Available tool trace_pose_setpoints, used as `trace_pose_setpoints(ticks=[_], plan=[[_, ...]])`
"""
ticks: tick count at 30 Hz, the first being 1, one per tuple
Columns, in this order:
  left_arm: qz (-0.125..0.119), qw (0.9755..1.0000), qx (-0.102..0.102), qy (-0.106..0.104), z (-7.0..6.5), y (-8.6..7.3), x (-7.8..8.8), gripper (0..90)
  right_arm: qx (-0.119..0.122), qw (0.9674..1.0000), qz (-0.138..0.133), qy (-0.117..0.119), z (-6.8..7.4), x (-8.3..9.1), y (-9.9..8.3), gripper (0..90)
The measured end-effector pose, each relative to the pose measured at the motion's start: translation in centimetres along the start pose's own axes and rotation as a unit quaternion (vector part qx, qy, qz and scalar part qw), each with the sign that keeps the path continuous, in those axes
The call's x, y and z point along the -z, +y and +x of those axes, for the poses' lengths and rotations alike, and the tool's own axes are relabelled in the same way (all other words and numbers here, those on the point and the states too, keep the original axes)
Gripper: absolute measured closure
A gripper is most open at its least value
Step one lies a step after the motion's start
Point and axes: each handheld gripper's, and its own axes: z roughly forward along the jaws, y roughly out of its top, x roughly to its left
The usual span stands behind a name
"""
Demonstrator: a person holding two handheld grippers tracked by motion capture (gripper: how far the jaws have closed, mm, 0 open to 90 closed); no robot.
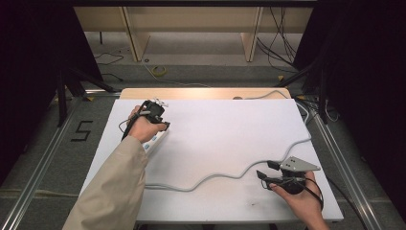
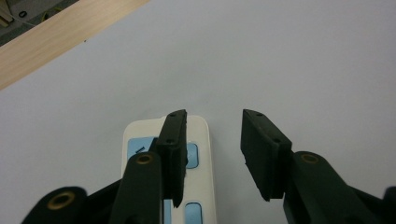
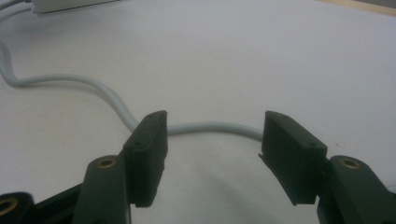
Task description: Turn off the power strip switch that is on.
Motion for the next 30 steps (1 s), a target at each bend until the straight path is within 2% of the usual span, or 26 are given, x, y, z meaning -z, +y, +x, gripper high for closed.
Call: trace_pose_setpoints(ticks=[7,15,16,20,23,30], plan=[[-0.025,0.9996,0.007,-0.011,-0.7,-0.3,1.1,52.3,-0.002,1.0000,0.000,-0.001,0.0,0.0,0.0,41.8],[-0.054,0.9982,-0.007,-0.024,-1.6,-0.9,2.7,45.2,-0.002,1.0000,-0.004,-0.002,-0.1,0.2,0.1,41.7],[-0.064,0.9974,-0.008,-0.032,-2.0,-1.3,3.2,43.4,-0.001,1.0000,-0.005,-0.003,-0.2,0.3,0.1,41.8],[-0.070,0.9965,-0.018,-0.041,-2.7,-2.0,3.9,38.9,0.004,0.9999,-0.008,-0.007,-0.2,0.5,0.3,41.7],[-0.077,0.9952,-0.026,-0.054,-3.6,-3.2,4.8,36.3,0.008,0.9999,-0.007,-0.008,-0.1,0.6,0.4,41.8],[-0.082,0.9937,-0.040,-0.065,-4.6,-4.8,5.5,31.6,0.014,0.9999,-0.006,-0.005,0.1,0.7,0.6,41.6]])
